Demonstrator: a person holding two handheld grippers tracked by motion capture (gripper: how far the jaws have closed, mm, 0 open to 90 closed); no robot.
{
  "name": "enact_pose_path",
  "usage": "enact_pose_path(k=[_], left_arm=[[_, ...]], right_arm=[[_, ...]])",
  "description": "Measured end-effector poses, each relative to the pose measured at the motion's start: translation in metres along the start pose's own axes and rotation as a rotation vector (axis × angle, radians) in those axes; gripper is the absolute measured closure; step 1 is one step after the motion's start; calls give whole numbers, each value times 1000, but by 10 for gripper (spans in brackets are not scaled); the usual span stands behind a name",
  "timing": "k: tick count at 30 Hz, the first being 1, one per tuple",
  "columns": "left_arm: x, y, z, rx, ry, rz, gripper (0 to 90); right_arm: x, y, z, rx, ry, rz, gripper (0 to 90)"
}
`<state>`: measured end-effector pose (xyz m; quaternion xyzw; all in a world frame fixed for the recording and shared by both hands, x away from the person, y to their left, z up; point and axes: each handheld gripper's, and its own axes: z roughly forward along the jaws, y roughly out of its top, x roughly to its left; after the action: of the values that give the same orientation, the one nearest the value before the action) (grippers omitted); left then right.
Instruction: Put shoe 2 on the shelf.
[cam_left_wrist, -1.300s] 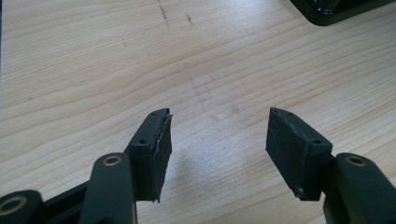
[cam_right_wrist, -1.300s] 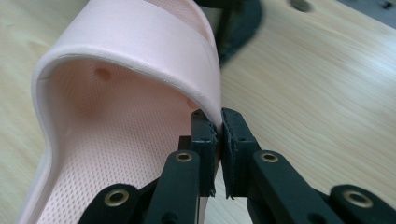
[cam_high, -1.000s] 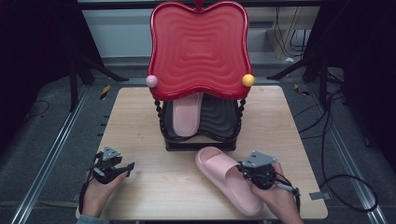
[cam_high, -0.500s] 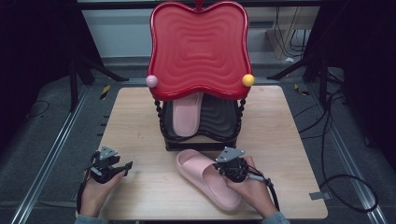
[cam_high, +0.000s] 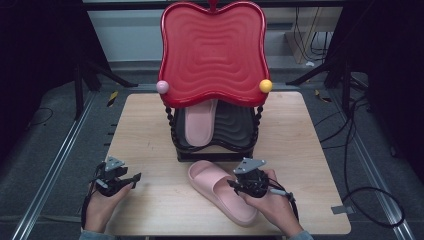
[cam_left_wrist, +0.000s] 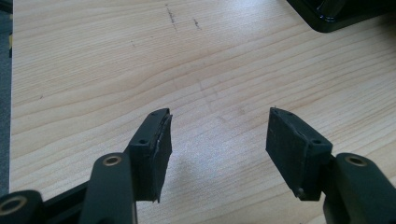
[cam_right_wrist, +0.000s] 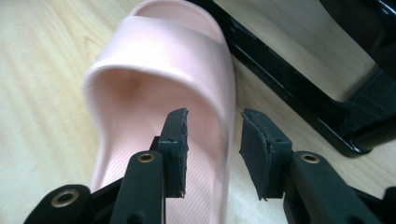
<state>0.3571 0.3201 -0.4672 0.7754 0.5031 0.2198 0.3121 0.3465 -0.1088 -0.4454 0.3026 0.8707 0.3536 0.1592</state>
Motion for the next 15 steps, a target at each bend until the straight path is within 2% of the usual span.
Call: enact_pose_path(k=[6,15], left_arm=[[0,0,1,0,-1,-2,403],[0,-1,1,5,-3,-3,404]], right_arm=[[15,-2,-14,5,54,3,651],[31,3,-1,29,146,10,670]])
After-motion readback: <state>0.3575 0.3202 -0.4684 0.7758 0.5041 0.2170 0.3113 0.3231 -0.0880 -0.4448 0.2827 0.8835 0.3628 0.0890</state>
